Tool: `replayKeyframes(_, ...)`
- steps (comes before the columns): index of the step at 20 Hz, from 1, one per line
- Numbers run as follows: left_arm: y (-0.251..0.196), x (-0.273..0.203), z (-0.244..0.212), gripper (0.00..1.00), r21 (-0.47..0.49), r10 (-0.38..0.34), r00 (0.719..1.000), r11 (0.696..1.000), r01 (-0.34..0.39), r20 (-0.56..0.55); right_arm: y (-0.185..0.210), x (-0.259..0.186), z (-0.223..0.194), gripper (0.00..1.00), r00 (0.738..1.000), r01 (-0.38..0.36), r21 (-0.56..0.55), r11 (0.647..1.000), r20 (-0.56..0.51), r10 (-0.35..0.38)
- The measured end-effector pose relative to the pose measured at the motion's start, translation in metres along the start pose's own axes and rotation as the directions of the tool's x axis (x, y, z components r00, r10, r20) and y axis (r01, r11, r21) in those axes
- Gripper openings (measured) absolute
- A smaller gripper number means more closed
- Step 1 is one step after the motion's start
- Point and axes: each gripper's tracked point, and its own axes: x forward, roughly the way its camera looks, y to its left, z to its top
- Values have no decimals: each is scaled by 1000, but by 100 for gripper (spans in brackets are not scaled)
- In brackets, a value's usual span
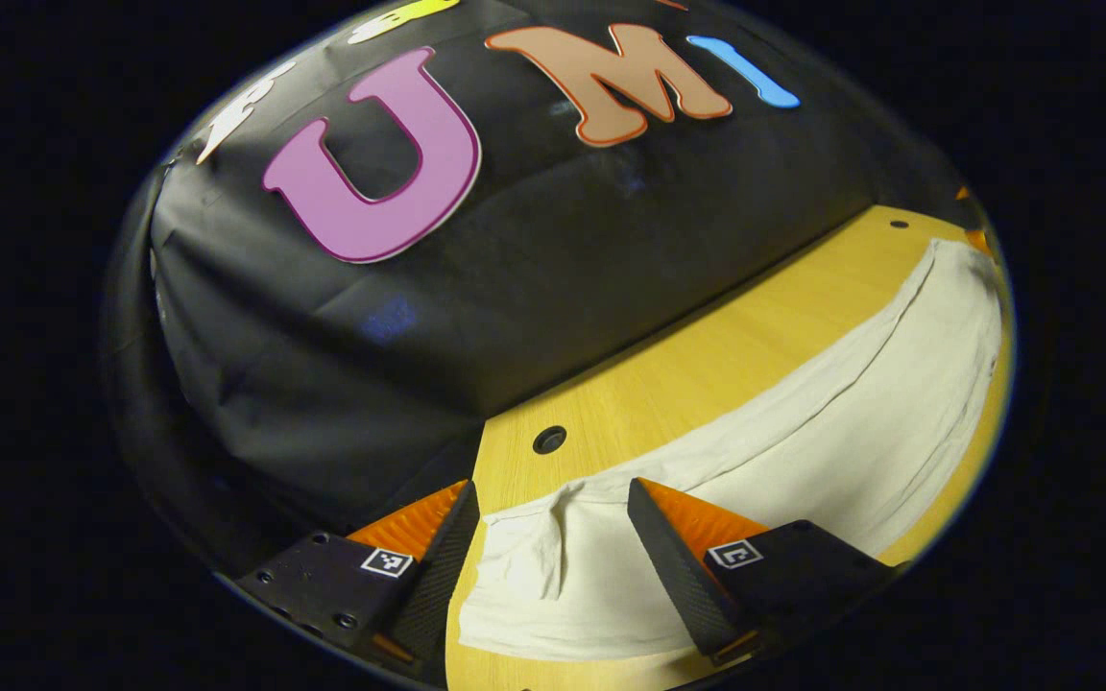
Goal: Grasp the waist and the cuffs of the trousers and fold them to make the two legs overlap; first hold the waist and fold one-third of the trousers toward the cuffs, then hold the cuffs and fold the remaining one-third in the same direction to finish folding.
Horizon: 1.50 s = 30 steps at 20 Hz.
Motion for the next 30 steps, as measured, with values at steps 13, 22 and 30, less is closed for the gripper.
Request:
replayKeyframes(13,-54,-73,75,95,-200,-25,994,979,47,108,-43,5,-79,98,990,8,464,886,-129,58)
replayKeyframes(22,-61,-89,72,96,-218,-7,997,976,23,74,-20,10,-120,100,962,61,691,720,-232,141)
replayKeyframes(30,-65,-99,68,96,-225,3,998,974,10,57,-6,23,-125,93,946,82,814,575,-246,213)
